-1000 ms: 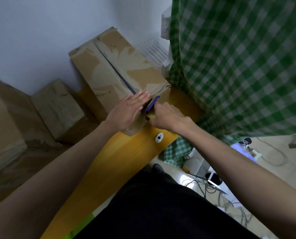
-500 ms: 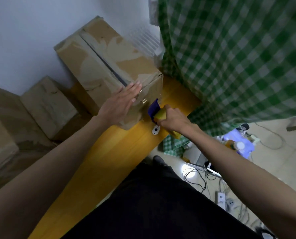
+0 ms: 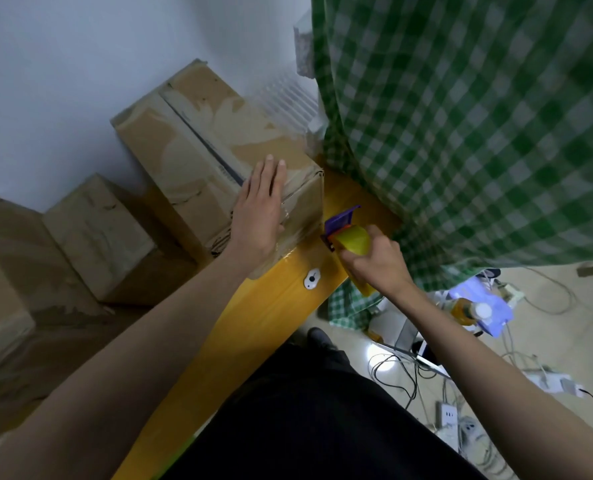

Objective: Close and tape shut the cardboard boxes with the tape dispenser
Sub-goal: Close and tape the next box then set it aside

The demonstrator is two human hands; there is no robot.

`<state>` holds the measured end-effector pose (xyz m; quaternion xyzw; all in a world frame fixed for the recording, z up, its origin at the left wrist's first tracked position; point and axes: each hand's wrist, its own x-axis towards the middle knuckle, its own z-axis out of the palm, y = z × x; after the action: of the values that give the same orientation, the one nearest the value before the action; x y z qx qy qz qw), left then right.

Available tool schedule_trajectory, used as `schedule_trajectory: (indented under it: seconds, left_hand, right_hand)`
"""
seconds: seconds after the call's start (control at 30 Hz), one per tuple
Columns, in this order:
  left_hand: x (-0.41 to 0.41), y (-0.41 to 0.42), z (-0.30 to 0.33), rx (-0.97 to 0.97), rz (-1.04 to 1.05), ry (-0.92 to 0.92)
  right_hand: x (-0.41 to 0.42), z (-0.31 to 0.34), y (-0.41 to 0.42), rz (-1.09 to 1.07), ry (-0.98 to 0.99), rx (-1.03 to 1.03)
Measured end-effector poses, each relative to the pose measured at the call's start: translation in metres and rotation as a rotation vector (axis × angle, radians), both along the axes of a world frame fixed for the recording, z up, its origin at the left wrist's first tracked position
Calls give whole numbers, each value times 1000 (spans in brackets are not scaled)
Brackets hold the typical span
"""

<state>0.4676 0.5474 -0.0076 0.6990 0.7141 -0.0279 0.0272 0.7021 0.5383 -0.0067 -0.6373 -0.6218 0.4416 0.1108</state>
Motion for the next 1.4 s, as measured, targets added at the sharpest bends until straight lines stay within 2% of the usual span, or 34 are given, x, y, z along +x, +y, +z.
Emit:
schedule_trajectory:
  seconds: [0.23,0.37,0.43,0.53,0.7,0.93,1.1,1.23,1.4]
  left_hand:
    - [-16,-18,-1,-63,-32,-38]
    - [-34,-52,1,-82,-158,-44]
    - [-40,-66,2,-71,-137,-61]
    - [-46,-82,7,-59,31,-121]
    - [-56,-94,11,-53,56,-141]
    - [-76,-51,25,-84,140,-109]
    - [-101,-17,29,-123,134,-51]
    - [-120,8,30,-148,122,-52]
    - [-145,39,27,-152,96,-20]
  right_hand:
    - [20,34,-2,-126,88,113]
    - [21,55,-2,-177,118,194]
    - [13,68,0,-144,106,250]
    - [-6,85,5,-67,104,333]
    - [-44,101,13,95,99,490]
    - [-106,101,33,271,110,679]
    - [-134,84,48,326,23,780]
    - [-142,65,48,294,-30,763]
    - [-138,58,52,237,11,680]
